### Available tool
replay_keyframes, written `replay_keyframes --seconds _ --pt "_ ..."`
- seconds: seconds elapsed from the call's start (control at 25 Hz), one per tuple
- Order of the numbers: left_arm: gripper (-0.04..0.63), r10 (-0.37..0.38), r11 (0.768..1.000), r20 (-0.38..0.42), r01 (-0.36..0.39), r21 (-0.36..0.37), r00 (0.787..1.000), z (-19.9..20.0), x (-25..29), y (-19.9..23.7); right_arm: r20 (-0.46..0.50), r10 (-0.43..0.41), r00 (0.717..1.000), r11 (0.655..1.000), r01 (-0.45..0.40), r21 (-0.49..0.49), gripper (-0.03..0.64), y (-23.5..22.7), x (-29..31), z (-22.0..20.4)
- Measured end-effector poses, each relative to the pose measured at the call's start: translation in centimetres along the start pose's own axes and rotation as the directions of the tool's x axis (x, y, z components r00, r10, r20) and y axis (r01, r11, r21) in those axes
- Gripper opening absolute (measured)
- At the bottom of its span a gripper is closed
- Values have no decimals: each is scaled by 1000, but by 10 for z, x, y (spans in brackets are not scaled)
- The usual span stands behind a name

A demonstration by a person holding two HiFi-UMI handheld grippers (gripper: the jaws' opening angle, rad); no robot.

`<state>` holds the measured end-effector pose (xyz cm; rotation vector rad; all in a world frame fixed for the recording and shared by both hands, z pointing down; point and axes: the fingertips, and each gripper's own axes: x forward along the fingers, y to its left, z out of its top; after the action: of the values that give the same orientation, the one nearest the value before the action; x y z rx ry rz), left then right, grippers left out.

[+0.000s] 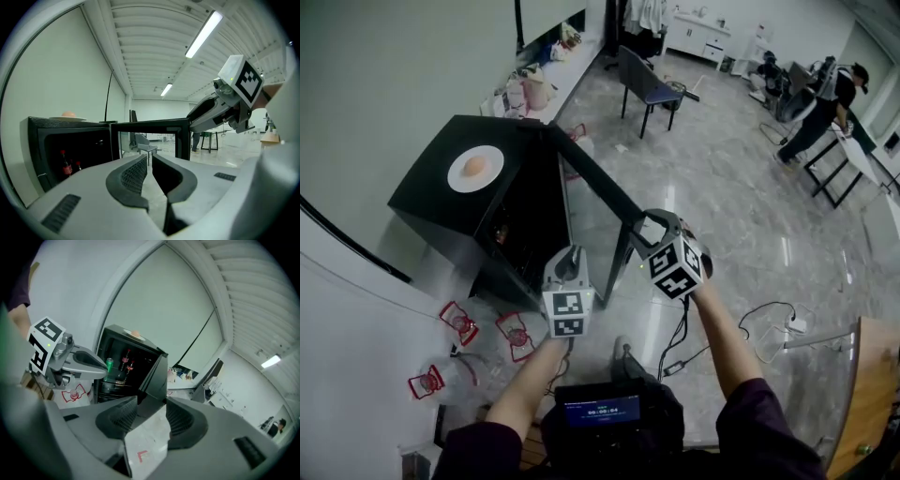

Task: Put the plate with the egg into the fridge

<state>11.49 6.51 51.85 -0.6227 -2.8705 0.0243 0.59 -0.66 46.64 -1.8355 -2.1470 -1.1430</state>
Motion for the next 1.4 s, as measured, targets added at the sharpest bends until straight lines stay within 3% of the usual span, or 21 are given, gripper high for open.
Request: replay_keyframes --seconds 0.2,0.44,0.64,0.84,1.0,1.08,1.24,1.4 --pt "35 -25 1000 -5 25 1 1000 14 27 -17 6 -44 999 982 42 183 188 -53 2 -34" --pt "35 -9 1000 0 9 16 1000 27 59 -19 42 -134 990 927 110 357 129 -117 18 -73" --pt "35 32 999 -8 -31 29 999 29 78 -5 75 -126 989 893 80 443 129 -152 46 -90" --pt "35 82 996 -6 -82 36 997 35 86 5 126 -85 988 876 14 481 129 -157 64 -97" --pt "35 115 990 -2 -114 82 993 46 85 16 179 -41 983 895 -43 444 85 -150 74 -91" --pt "35 107 983 -1 -106 147 994 59 80 26 240 -12 971 923 -82 377 67 -140 77 -76" --pt "35 64 959 -76 -41 279 995 89 62 65 385 82 919 982 -140 126 67 -104 81 -21" --pt "37 70 944 -198 -1 331 978 125 32 127 476 174 862 984 -140 -106 67 -64 82 40"
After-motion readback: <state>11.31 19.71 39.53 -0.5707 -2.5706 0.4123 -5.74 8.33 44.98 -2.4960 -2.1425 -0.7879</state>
